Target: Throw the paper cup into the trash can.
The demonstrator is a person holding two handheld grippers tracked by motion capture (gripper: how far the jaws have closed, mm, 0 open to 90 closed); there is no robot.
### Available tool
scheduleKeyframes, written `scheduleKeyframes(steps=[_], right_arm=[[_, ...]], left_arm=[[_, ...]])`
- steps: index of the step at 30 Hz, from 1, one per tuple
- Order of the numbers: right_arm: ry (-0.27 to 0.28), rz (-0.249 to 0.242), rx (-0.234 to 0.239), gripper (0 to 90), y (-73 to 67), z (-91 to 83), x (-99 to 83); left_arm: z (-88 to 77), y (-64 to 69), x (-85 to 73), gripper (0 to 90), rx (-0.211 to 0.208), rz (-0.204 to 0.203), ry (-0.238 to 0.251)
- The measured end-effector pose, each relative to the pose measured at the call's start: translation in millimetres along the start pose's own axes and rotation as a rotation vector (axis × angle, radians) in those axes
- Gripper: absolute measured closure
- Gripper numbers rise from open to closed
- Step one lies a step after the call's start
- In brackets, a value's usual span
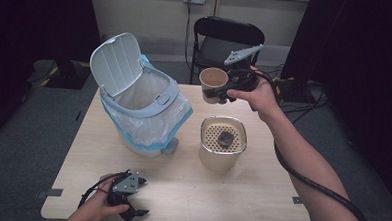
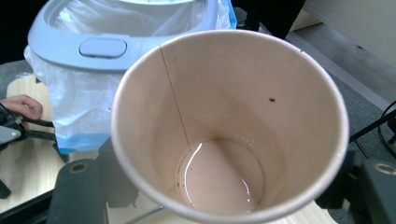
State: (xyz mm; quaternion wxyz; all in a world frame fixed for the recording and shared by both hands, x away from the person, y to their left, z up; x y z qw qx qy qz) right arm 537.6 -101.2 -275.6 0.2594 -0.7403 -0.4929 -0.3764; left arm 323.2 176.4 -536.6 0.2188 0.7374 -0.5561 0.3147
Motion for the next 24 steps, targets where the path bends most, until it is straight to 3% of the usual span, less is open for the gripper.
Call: scheduleKeyframes(steps=[24], right_arm=[[0.018,-0.009,0.011,27.0,-6.3,9.4,44.1]], left_arm=[[0.0,0.0,0.0,0.2,0.000,0.002,0.001]])
Point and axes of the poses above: each handheld gripper's, and its own axes: z roughly forward along the jaws, x roughly out of its top, y roughly to its right, the point moved 5 cm from there along z, roughly forward along the jaws, and after that the axes turned 3 degrees about x, right-handed, at the moved point
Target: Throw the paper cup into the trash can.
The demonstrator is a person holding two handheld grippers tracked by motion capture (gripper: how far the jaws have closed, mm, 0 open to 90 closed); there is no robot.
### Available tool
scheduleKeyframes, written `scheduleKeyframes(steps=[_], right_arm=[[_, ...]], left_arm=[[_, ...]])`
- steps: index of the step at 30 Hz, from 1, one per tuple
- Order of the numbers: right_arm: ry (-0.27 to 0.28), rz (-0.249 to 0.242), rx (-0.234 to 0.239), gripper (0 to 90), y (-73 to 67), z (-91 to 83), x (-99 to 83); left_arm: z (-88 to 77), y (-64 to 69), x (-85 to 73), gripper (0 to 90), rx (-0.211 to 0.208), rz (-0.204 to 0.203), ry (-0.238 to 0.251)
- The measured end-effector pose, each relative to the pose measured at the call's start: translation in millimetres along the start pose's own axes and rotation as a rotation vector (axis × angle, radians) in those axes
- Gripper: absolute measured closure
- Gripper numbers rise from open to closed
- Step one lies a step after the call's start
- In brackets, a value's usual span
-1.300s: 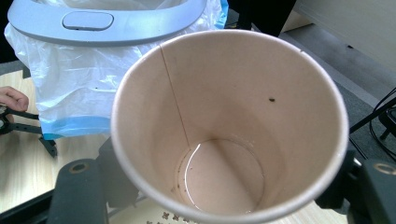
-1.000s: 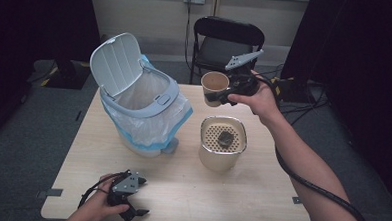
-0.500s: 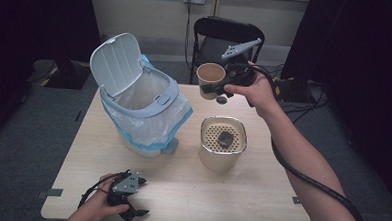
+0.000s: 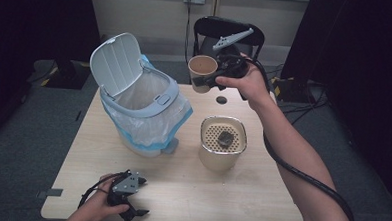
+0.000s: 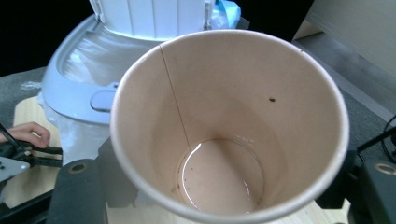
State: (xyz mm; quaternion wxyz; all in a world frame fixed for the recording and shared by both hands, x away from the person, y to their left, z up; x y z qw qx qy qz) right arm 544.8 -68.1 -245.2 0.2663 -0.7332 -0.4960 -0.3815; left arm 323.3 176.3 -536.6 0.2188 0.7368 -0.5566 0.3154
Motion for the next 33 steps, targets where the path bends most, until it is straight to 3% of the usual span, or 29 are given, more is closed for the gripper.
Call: scheduleKeyframes(steps=[18,33], right_arm=[[0.000,-0.039,0.019,27.0,-14.5,17.3,34.7],[0.000,-0.068,0.061,26.8,-31.3,50.8,56.0]], left_arm=[[0.1,0.5,-0.1,0.2,-0.004,-0.004,-0.001],[0.0,0.4,-0.1,0.2,-0.002,-0.006,-0.001]])
Point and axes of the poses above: each handheld gripper's, and its own axes: z roughly forward along the jaws, x roughly out of its top, y roughly to its right, the point moved 5 cm from there along z, roughly forward along the jaws, and after that the axes turned 3 degrees about x, right-handed, at the moved point
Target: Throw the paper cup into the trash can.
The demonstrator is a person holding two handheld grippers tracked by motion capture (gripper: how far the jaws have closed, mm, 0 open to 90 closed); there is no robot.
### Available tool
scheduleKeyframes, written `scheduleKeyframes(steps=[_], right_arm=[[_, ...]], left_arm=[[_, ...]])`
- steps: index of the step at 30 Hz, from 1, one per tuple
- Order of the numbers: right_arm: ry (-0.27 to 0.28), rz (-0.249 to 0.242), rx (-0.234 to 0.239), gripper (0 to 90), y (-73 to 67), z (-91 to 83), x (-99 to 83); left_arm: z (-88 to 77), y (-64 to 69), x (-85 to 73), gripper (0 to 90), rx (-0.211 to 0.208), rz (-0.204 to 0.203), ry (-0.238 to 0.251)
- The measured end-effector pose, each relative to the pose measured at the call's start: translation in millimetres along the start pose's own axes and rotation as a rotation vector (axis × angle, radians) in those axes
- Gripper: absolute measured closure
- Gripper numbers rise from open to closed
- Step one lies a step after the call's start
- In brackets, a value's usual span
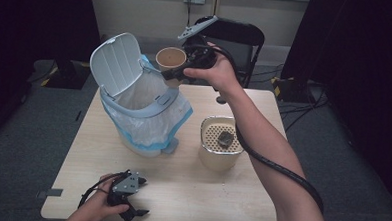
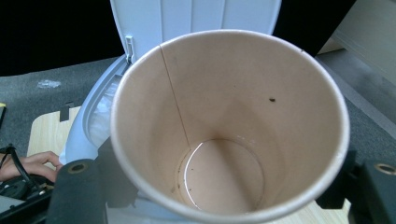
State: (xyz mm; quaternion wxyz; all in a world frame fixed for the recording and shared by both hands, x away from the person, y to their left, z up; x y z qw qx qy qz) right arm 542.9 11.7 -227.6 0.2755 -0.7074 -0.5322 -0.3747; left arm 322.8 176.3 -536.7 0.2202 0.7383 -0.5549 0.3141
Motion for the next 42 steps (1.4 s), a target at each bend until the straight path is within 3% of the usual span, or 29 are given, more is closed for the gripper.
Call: scheduleKeyframes(steps=[17,42], right_arm=[[0.017,-0.002,0.034,26.7,-6.1,33.6,13.2],[0.029,0.021,0.060,26.5,-11.6,69.1,12.7]], left_arm=[[0.1,0.0,0.0,0.2,-0.003,0.001,0.000],[-0.3,0.0,-0.3,0.1,0.001,0.000,-0.006]])
Point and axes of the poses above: each handheld gripper's, and its own axes: z roughly forward along the jaws, x roughly out of its top, y roughly to its right, the point moved 5 cm from there along z, roughly forward along the jaws, and after that the axes turned 3 degrees about x, right-handed, at the moved point
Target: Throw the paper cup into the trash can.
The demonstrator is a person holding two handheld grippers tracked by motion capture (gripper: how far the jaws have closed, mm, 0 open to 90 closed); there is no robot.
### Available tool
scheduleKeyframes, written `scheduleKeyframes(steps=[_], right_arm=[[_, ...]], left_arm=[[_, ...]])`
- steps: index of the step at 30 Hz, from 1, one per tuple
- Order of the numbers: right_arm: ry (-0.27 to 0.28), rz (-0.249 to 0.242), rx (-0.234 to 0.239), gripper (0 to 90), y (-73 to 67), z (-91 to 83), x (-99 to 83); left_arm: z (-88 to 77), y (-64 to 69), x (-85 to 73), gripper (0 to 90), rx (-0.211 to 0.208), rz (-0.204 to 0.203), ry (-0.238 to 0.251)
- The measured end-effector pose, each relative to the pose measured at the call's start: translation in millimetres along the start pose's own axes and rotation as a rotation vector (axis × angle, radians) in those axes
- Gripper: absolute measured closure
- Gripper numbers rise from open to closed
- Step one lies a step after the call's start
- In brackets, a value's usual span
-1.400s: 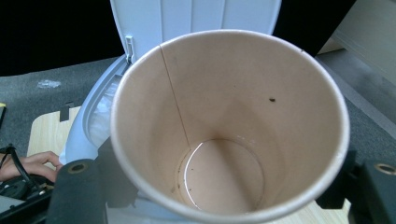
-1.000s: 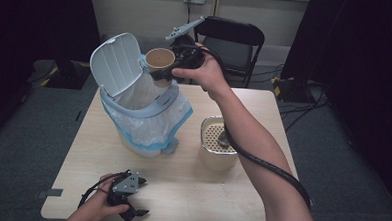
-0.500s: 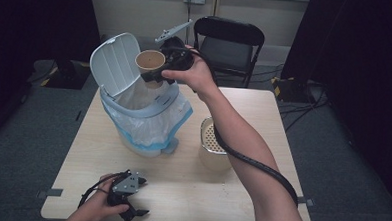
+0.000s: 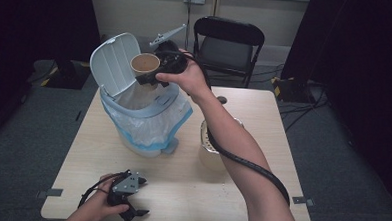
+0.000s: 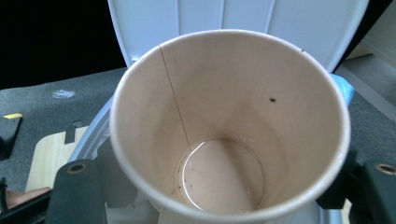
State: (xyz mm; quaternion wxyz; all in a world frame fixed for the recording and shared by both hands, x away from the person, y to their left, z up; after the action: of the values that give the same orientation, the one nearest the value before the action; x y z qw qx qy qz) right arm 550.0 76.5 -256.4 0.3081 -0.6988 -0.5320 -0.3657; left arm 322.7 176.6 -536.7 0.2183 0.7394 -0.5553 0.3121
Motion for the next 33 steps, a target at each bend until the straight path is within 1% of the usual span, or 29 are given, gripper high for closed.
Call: scheduleKeyframes(steps=[1,2,7,8,9,11,13,14,15,20,22,26,27,28,30,31,33], right_arm=[[0.000,0.001,0.001,26.5,-0.1,1.1,-0.3],[-0.003,0.000,0.003,26.5,-0.1,3.0,-1.0],[-0.013,0.003,0.003,25.6,0.6,9.9,-4.6],[-0.009,0.012,0.005,24.7,0.7,11.4,-5.3],[-0.006,0.025,0.012,22.7,0.6,12.7,-6.1],[-0.003,0.033,-0.011,13.6,1.0,14.1,-7.3],[0.001,0.030,-0.013,16.1,-0.9,12.9,-9.0],[0.000,0.027,-0.017,13.9,-1.2,11.5,-9.9],[0.000,0.027,-0.017,13.9,-1.2,11.5,-9.9],[0.022,0.023,-0.007,14.3,-5.6,-6.9,-16.0],[0.016,0.021,-0.011,14.3,-7.3,-13.9,-19.4],[0.018,0.012,-0.001,14.2,-12.5,-27.3,-26.1],[0.018,0.012,-0.001,14.2,-12.5,-27.3,-26.1],[0.015,0.010,0.000,14.3,-15.0,-34.1,-30.9],[0.016,0.010,0.000,14.2,-15.7,-36.2,-32.5],[0.014,0.010,0.000,14.3,-17.8,-42.1,-37.7],[0.011,0.007,0.000,14.3,-18.5,-44.1,-39.5]], left_arm=[[-0.4,0.0,-0.3,0.1,0.001,-0.001,-0.006],[0.1,0.0,0.1,0.1,0.000,-0.001,0.001],[0.0,0.1,0.0,0.0,0.000,0.000,0.000],[-0.4,0.2,-0.1,0.0,-0.003,0.005,-0.006],[0.0,0.5,-0.2,0.0,-0.003,0.003,0.000],[-0.1,0.3,-0.2,0.0,-0.003,0.005,0.000],[0.1,0.5,-0.2,0.0,-0.003,0.002,0.002],[0.0,0.5,-0.2,0.0,-0.003,0.002,0.000],[0.0,0.5,-0.2,0.0,-0.003,0.002,0.000],[0.0,0.3,-0.1,0.0,-0.003,0.005,0.000],[0.0,0.5,-0.2,0.0,-0.003,0.002,0.000],[0.1,0.1,0.1,0.0,0.000,0.007,0.004],[0.1,0.1,0.1,0.0,0.000,0.007,0.004],[0.1,0.2,0.1,0.0,0.000,0.006,0.004],[0.2,0.0,0.2,0.0,-0.002,0.010,0.004],[0.1,-0.1,0.2,0.0,-0.001,0.010,0.004],[0.2,-0.1,0.2,0.0,-0.002,0.011,0.004]])
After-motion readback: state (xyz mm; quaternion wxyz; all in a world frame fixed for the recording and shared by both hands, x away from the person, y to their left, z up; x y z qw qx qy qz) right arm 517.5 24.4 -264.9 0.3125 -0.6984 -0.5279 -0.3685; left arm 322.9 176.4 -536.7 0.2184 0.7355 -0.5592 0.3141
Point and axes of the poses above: each handheld gripper's, and its own axes: z roughly forward along the jaws, x roughly out of its top, y roughly to its right, the point moved 5 cm from there along z, roughly forward along the jaws, and after that the axes turned 3 degrees about x, right-handed, at the moved point
